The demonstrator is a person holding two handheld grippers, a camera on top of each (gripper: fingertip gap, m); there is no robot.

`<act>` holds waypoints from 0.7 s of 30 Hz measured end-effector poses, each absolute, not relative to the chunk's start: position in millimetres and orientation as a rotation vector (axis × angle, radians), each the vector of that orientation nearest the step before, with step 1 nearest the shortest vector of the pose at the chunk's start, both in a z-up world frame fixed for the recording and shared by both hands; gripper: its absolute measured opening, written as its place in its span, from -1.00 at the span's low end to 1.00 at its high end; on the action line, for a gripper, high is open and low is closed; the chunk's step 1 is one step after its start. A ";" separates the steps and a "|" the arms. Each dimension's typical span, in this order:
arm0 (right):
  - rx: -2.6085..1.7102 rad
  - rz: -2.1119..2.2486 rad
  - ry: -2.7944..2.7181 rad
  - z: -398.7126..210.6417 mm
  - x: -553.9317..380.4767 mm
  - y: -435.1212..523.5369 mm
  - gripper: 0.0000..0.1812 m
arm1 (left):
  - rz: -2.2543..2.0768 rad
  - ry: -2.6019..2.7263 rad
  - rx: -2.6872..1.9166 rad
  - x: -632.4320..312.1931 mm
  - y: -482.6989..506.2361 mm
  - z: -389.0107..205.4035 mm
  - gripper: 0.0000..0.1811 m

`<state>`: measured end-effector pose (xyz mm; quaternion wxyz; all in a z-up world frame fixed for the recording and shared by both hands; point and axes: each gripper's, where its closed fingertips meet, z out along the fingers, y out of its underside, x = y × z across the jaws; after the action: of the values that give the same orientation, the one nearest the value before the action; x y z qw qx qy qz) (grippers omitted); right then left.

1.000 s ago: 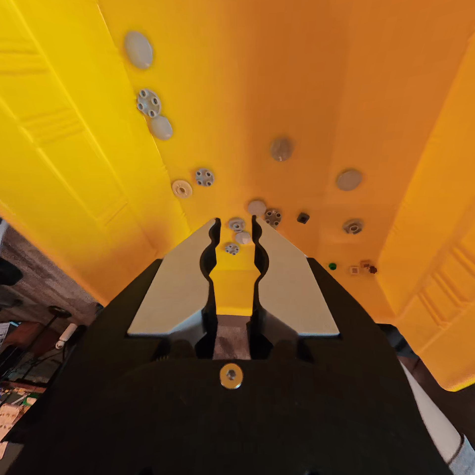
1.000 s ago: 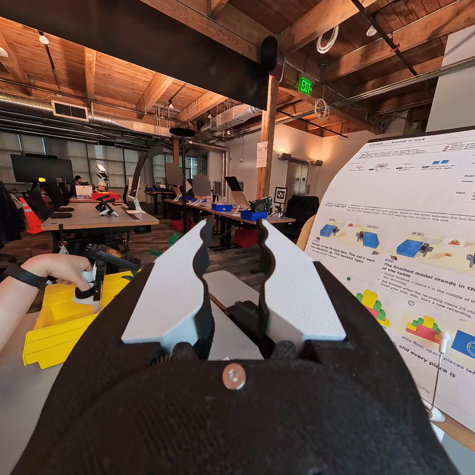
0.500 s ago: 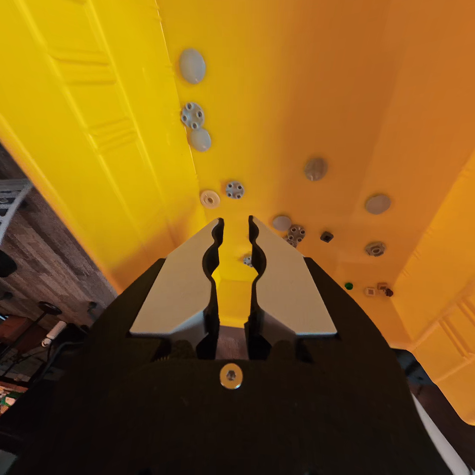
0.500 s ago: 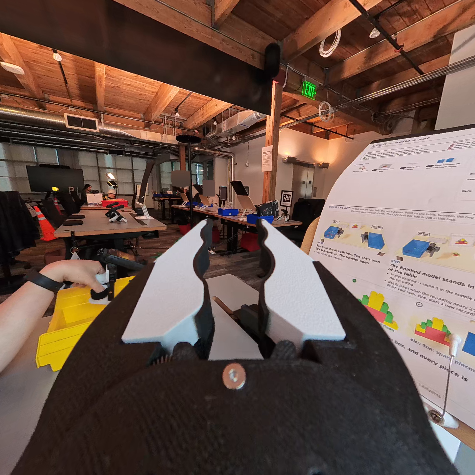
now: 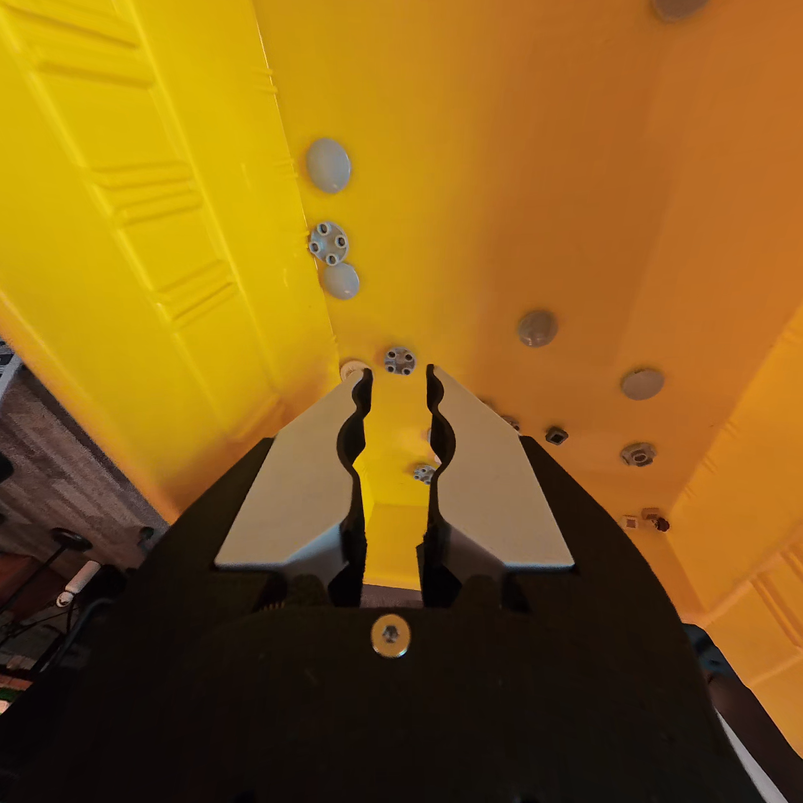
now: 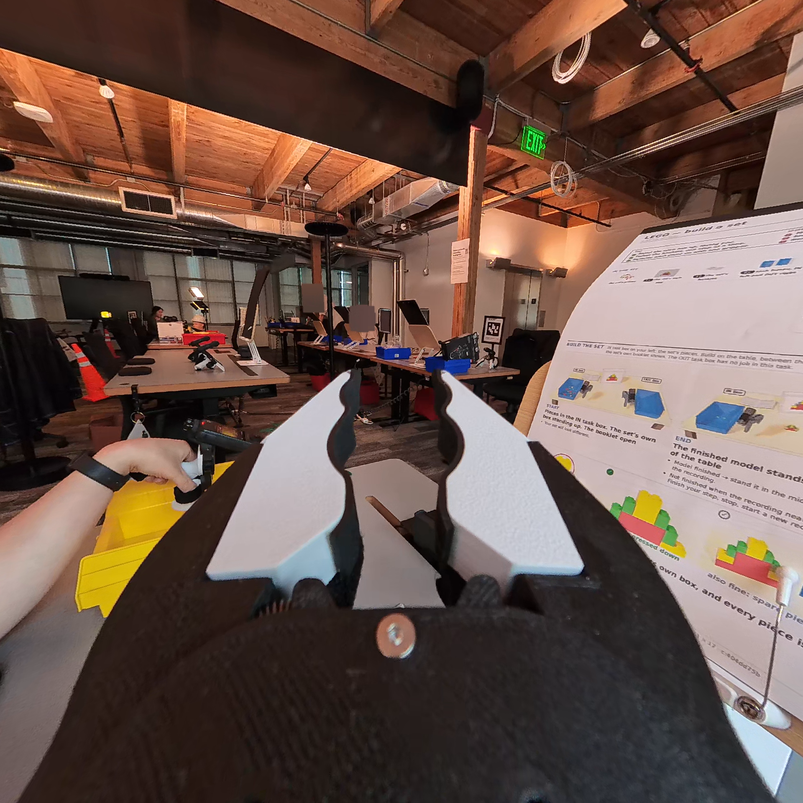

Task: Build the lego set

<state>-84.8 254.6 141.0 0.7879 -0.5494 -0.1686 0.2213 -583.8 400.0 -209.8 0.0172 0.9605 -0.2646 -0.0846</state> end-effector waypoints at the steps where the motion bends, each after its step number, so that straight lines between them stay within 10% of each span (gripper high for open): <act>1: -1.185 0.477 -0.365 140.8 -85.1 254.6 -0.64 | -0.268 -0.817 2.982 -585.0 400.4 -210.7 -0.74; 21: -1.187 0.495 -0.407 139.3 -99.3 256.0 -0.67 | 0.074 -0.757 3.149 -559.9 396.5 -172.7 -0.85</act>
<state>-99.3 256.0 139.3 0.7810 -0.5496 -0.1885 0.2289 -559.9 396.5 -172.7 -0.0489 0.9709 -0.2333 0.0229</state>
